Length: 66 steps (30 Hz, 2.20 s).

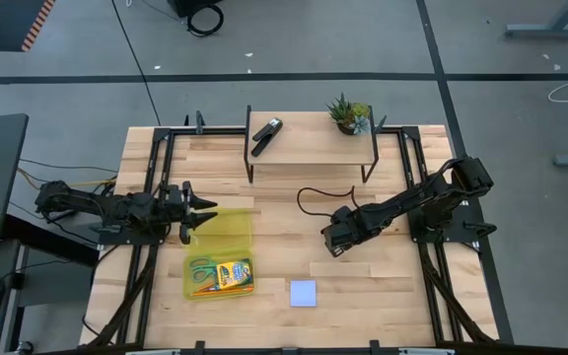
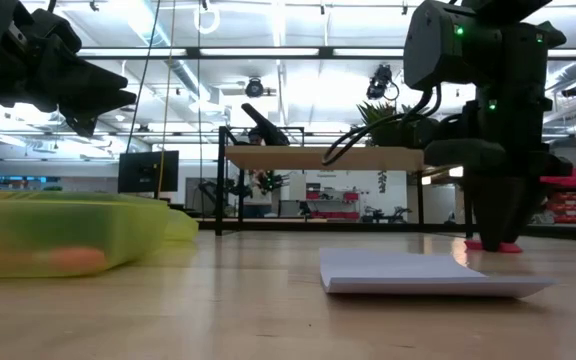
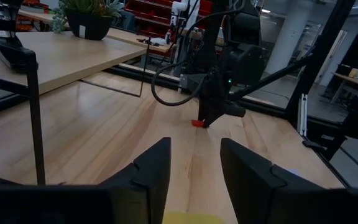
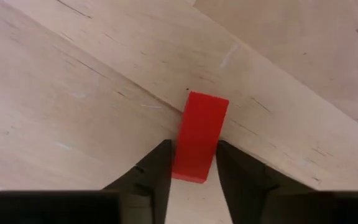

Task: Pack school essentials
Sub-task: Put the red eraser into the yellow supply box

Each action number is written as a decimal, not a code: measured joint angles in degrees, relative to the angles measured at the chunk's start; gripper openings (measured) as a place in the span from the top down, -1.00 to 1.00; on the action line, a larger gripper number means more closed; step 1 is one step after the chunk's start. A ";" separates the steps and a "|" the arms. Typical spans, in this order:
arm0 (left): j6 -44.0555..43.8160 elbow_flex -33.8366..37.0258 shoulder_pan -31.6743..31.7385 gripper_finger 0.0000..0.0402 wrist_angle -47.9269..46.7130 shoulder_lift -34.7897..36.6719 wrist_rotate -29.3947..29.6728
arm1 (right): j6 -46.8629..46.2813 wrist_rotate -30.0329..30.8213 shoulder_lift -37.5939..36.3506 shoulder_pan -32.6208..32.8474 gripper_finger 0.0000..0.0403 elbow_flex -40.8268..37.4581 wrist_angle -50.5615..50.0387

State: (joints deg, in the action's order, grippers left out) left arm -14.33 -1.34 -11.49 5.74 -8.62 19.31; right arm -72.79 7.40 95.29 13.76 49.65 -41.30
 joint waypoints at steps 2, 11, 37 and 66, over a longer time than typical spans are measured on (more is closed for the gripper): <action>-0.01 0.00 0.01 0.25 0.00 0.00 0.00 | 0.24 -0.02 0.00 0.02 0.46 0.00 0.00; 0.02 0.00 0.02 0.27 0.00 0.00 0.00 | 1.53 -0.04 -0.09 0.03 0.70 0.00 0.54; -0.02 0.00 0.02 0.24 -0.02 0.00 -0.01 | 23.36 3.33 0.20 0.33 0.70 14.46 11.72; 0.00 -0.02 0.02 0.28 0.00 0.00 -0.04 | 54.72 -15.48 31.61 0.66 0.70 50.38 31.59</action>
State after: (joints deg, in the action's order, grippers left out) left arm -14.33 -1.37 -11.46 5.74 -8.62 19.27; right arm -18.08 -8.08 126.90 14.41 100.03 -9.71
